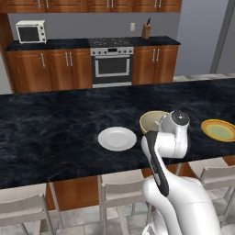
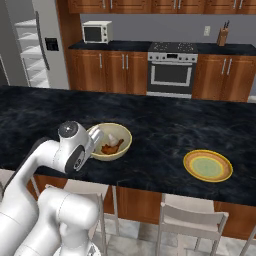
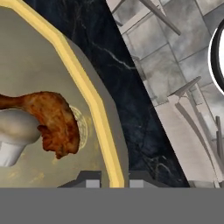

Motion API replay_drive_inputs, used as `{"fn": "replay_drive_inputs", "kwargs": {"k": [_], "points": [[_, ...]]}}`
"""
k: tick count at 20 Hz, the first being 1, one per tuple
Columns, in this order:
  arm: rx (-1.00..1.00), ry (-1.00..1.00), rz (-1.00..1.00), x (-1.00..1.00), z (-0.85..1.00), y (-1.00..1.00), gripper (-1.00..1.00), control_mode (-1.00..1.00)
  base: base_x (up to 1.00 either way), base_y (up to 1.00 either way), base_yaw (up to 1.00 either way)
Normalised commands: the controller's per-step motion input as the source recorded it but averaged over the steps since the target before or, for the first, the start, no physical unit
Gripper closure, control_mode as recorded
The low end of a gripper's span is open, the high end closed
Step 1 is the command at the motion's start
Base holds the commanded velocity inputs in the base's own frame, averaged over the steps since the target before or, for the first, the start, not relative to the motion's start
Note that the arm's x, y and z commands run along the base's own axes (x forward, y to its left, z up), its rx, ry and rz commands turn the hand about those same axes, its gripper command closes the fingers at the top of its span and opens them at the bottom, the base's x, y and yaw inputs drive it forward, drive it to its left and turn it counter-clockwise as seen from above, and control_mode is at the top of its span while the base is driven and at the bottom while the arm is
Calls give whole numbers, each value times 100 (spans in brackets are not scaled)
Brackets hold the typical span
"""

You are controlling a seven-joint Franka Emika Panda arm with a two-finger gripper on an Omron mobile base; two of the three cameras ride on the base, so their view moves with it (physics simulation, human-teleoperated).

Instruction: Pick the chicken drumstick and mushroom from their plates and place them in the bowl. Then put the bowl in the fridge.

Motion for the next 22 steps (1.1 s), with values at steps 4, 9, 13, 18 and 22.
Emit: {"fn": "replay_drive_inputs", "kwargs": {"k": [4,9,13,18,22], "points": [[0,0,0,0,0,0,100,100,0,0,0],[0,0,0,0,0,0,100,100,0,0,0],[0,0,0,0,0,0,100,100,-13,0,1],[0,0,0,0,0,0,100,100,-58,13,27],[0,0,0,0,0,0,100,100,-43,42,41]]}}
